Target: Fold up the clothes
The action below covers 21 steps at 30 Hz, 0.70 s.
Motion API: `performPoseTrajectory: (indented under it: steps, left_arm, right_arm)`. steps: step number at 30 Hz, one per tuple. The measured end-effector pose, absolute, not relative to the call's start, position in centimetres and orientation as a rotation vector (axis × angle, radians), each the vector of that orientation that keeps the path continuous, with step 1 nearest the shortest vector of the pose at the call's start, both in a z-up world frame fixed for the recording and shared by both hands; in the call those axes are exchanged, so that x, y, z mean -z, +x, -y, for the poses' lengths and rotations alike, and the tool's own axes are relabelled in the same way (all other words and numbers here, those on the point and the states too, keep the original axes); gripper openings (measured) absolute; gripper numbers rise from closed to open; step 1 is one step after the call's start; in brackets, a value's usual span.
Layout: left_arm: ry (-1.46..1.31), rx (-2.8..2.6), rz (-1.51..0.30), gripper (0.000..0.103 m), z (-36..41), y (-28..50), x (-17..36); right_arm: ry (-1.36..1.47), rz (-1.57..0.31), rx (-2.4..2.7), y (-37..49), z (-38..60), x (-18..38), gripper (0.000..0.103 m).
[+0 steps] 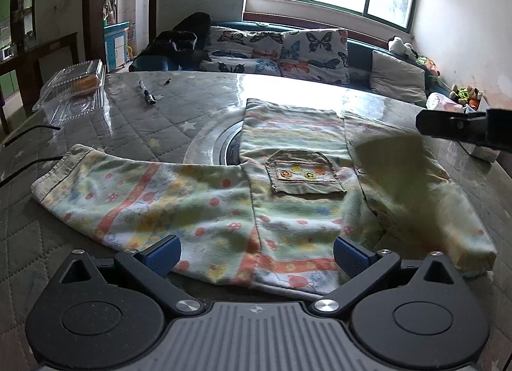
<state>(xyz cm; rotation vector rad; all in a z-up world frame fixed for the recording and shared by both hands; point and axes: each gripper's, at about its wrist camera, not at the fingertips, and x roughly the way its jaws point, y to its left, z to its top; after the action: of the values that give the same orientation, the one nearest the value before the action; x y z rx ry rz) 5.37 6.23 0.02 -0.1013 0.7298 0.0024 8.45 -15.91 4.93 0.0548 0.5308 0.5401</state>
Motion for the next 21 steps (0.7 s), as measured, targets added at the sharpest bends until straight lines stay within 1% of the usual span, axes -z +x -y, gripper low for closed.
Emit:
performPoseTrajectory:
  steps: [2, 5, 7, 11, 16, 18, 21]
  left_arm:
    - [-0.103, -0.003, -0.731, 0.103, -6.2, 5.6, 0.0]
    - [-0.101, 0.003, -0.73, 0.103, -5.9, 6.0, -0.1]
    - [-0.096, 0.012, -0.728, 0.103, -5.5, 6.3, -0.2]
    - [-0.083, 0.032, -0.728, 0.103, -4.4, 7.0, -0.5]
    - [-0.053, 0.06, -0.738, 0.103, -2.9, 7.9, -0.4]
    - [-0.038, 0.068, -0.741, 0.103, -2.3, 8.1, -0.3]
    - [-0.021, 0.067, -0.751, 0.103, -1.8, 8.7, -0.1]
  right_arm:
    - [0.041, -0.527, -0.537, 8.1, 16.3, -5.2, 0.026]
    - [0.0, -0.541, -0.501, 7.7, 18.3, -5.1, 0.028]
    - [-0.027, -0.568, -0.473, 7.7, 19.6, -4.6, 0.034]
    - [-0.081, -0.662, -0.421, 7.4, 22.0, -2.2, 0.035]
    - [-0.066, -0.75, -0.387, 6.6, 23.9, 1.2, 0.034]
    - [-0.058, -0.759, -0.377, 6.5, 24.4, 1.6, 0.035]
    - [-0.053, -0.738, -0.373, 6.8, 25.1, 0.8, 0.036]
